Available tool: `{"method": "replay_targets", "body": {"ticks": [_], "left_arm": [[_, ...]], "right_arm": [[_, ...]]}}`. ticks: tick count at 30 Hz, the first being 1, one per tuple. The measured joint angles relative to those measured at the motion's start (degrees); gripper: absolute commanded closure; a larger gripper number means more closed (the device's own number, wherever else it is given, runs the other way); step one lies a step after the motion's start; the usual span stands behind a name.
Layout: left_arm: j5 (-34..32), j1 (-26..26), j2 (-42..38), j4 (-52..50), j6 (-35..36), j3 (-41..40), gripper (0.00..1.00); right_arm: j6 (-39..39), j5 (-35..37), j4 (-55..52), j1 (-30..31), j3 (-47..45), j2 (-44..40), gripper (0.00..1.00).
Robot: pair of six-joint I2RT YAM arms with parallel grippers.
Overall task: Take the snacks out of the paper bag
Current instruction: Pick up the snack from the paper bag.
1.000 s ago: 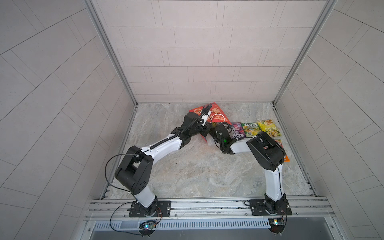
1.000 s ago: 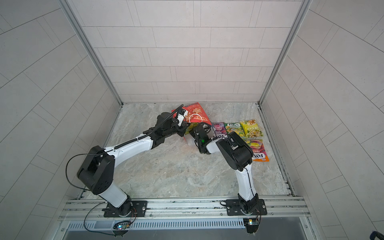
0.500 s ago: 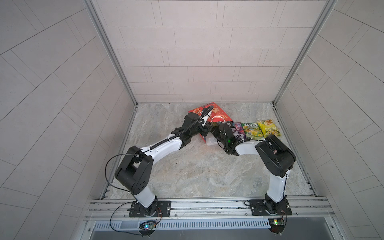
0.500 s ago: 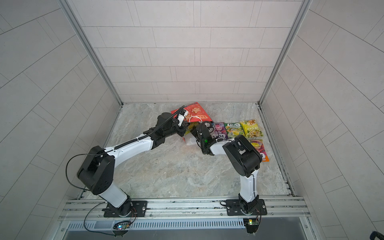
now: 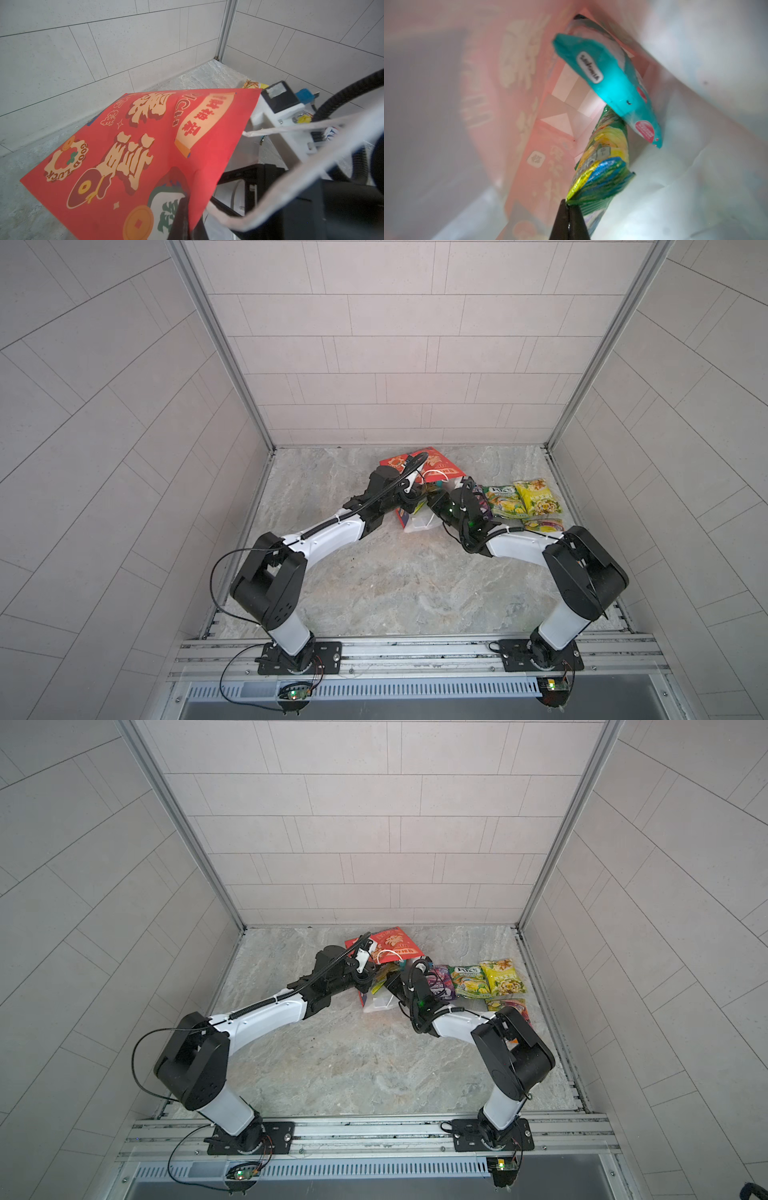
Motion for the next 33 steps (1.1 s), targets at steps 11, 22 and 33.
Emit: {"method": "replay_targets", "body": {"ticks": [11,22,33], "left_arm": [[-0.6,0.1,0.0,-2.3,0.0,0.0,1.00],[-1.5,0.9,0.0,-4.2,-0.1,1.1,1.00],[-3.8,1.9,0.5,-6.7,-1.5,3.3,1.00]], "right_arm": [[-5.1,-6.8,-5.6,-0.5,-1.7,-8.5,1.00],[-9.0,-13.2,-12.2,-1.7,-3.3,-16.6,1.00],[-13.9,-23.8,-15.2,-5.1,-3.3,-20.7,1.00]]}}
